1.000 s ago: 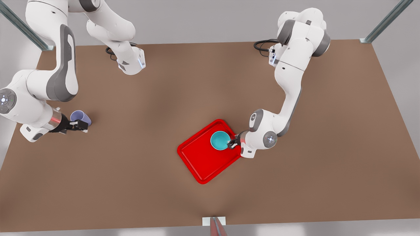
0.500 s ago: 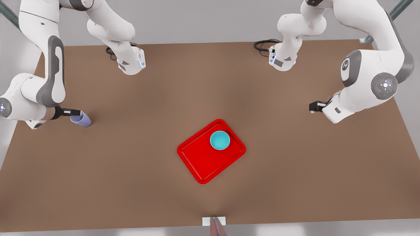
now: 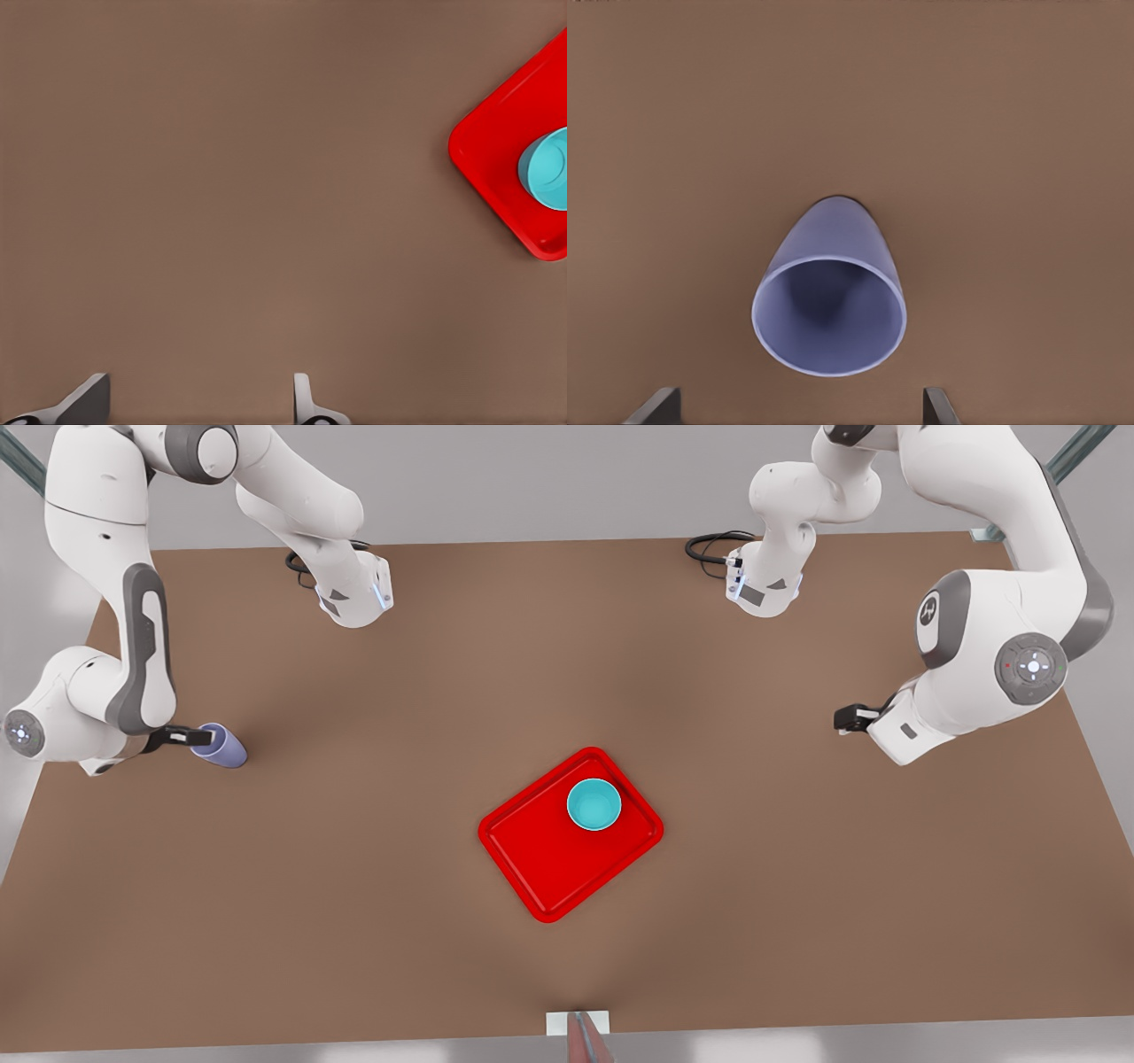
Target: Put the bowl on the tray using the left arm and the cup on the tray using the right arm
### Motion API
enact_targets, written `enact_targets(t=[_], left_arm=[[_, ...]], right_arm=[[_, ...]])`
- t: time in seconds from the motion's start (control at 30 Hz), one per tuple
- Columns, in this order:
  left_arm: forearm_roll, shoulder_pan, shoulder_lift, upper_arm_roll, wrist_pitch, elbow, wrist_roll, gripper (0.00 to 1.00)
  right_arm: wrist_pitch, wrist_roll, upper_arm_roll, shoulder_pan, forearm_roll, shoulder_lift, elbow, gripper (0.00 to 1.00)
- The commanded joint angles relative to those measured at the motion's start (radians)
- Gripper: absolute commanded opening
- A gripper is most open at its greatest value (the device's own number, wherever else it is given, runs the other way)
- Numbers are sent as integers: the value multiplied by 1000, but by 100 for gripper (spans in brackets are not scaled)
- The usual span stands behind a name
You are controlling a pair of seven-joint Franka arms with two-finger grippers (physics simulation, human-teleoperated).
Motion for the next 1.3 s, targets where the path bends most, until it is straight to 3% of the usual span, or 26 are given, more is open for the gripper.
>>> enact_targets(t=[0.0, 0.47, 0.5, 0.57, 0.7, 1.27], left_arm=[[0, 0, 0, 0, 0, 0, 0, 100], [0, 2, 0, 2, 0, -2, 0, 100], [0, 2, 0, 2, -2, -2, 0, 100], [0, 2, 0, 2, -2, -2, 0, 100], [0, 2, 0, 2, 0, -2, 2, 100], [0, 3, 5, 11, 3, 0, 8, 100]], right_arm=[[1, 0, 0, 0, 0, 0, -2, 100], [176, -2, 0, -71, -29, 58, -77, 97], [179, -2, 0, -71, -29, 58, -77, 93], [199, -2, 0, -71, -29, 69, -80, 64], [202, -2, 1, -69, -29, 78, -74, 21], [188, 5, 11, -61, -20, 86, -38, 21]])
